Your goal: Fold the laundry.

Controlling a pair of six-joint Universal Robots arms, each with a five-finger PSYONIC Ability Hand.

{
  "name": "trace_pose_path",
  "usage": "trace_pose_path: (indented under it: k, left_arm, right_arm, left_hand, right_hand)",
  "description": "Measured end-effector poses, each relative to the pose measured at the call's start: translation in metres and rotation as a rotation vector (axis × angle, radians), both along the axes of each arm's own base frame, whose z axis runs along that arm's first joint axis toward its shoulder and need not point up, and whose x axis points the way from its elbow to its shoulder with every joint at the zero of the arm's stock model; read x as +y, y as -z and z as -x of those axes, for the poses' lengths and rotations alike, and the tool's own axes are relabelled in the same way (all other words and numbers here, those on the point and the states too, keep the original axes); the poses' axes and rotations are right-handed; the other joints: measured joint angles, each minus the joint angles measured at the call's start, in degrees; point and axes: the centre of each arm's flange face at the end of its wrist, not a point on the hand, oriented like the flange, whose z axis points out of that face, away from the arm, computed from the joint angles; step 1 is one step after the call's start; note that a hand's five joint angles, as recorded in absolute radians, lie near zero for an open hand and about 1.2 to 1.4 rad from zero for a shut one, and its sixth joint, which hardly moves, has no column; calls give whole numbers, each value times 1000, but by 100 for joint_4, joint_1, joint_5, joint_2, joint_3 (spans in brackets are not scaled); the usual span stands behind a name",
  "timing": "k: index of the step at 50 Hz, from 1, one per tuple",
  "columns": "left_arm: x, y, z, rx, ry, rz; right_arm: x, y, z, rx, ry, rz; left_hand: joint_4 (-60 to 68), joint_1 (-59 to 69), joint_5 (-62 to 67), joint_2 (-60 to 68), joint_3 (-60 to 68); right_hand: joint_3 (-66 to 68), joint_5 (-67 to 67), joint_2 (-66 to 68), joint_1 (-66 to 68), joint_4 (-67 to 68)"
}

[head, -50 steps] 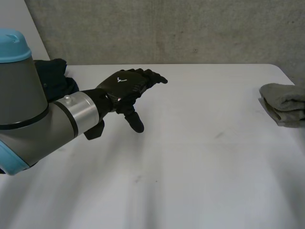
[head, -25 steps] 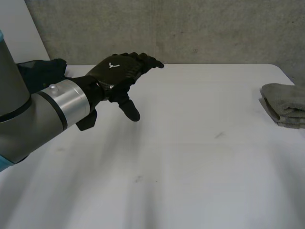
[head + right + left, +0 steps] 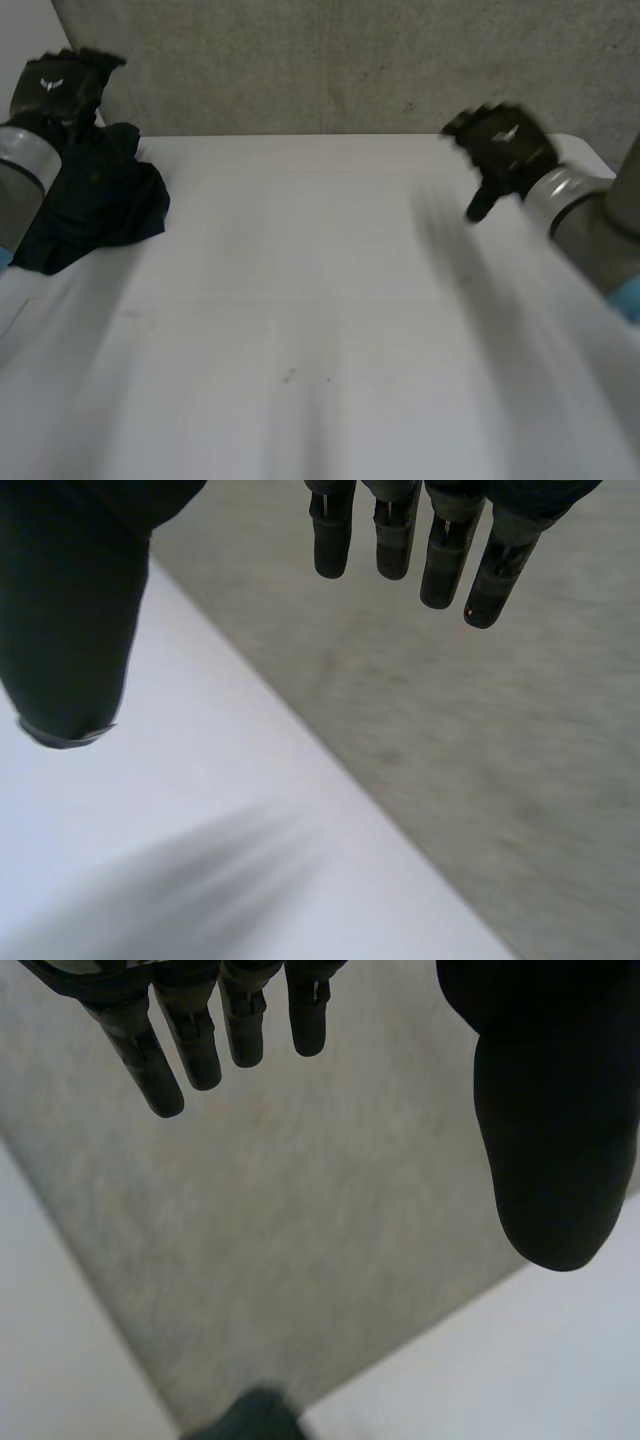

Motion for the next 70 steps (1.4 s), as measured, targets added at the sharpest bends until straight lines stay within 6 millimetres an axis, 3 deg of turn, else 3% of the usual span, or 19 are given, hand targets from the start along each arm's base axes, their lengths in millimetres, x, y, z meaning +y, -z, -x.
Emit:
trace_pose_path:
  k: [5,10,14,20,26,28,29,32,39,47,51,53,56,57,61,63,66,67,70]
  left_arm:
    - [-30,35,-21,-89,-47,-27]
    - [-72,94,-50,-304,-66,15]
    - [-91,134,-62,-415,-31,43]
    - [-108,170,-70,-459,-1,46]
    - [-115,184,-72,-451,2,19]
    - [-117,187,-73,-447,0,9]
    - [-118,187,-73,-446,-3,7]
    - [-118,188,-74,-449,-18,3]
    - [-108,158,-68,-489,-91,80]
    - [-43,87,1,-398,24,163]
    - [19,55,44,-227,181,91]
    - [62,45,68,-120,305,11]
    - [106,41,91,-38,445,-79]
    - [134,42,104,-2,538,-139]
    - [203,48,130,19,767,-267]
    - [221,51,135,2,818,-296]
    - [231,54,137,-29,838,-312]
    - [234,55,137,-57,830,-315]
    - [230,55,135,-111,780,-315]
  right_arm:
    - [34,20,-15,23,-76,-43]
    - [64,43,-16,70,-112,-87]
    - [76,55,-11,103,-116,-115]
    - [88,60,-2,124,-109,-136]
    - [94,59,3,127,-104,-138]
    - [95,58,6,127,-97,-137]
    - [95,57,8,127,-91,-135]
    - [93,55,14,128,-72,-129]
    - [89,50,23,128,-40,-114]
    - [87,48,28,126,-20,-107]
    - [86,46,29,121,-10,-102]
    - [85,45,30,117,-5,-100]
    - [84,44,30,114,-1,-98]
    - [83,43,31,111,4,-96]
    - [78,39,33,106,16,-87]
    - [76,38,33,104,20,-81]
    - [74,35,33,102,23,-73]
    - [72,33,33,101,26,-65]
    - [69,28,33,99,28,-48]
  left_hand:
    - [-1,0,0,0,0]
    - [0,0,-3,0,0]
    - [0,0,-3,0,0]
    - [47,60,29,33,36]
    - [1108,1326,997,1134,1045]
    - [3273,3648,3019,3361,3211]
    - [3273,3648,3019,3361,3211]
    - [5437,5237,5203,5436,5366]
    - [5706,5243,5354,5653,5562]
    - [5708,5243,5355,5667,5563]
    - [5713,5243,5354,5668,5574]
    - [5726,5243,5354,5668,5589]
    - [5727,5243,5355,5668,5594]
    - [5728,5243,5355,5668,5600]
    - [5043,4919,4898,4920,4978]
    - [2820,2414,2697,2801,2803]
    - [2820,2414,2697,2801,2803]
    - [246,78,184,223,249]
    - [-4,21,-7,1,-7]
  right_hand:
    - [0,-39,0,0,0]
    - [0,-55,0,0,0]
    - [0,-55,0,0,0]
    - [0,-55,0,0,0]
    - [0,-55,0,0,0]
    - [2,-55,0,0,0]
    - [2,-55,0,0,0]
    - [2,-55,0,0,0]
    - [2,-55,0,0,0]
    - [2,-55,0,0,0]
    - [2,-55,0,0,0]
    - [2,-55,0,0,0]
    - [2,-55,0,0,0]
    - [2,-55,0,0,0]
    - [2,-55,0,0,0]
    - [2,-55,0,0,0]
    - [2,-55,0,0,0]
    - [2,-55,0,0,0]
    - [2,-55,0,0,0]
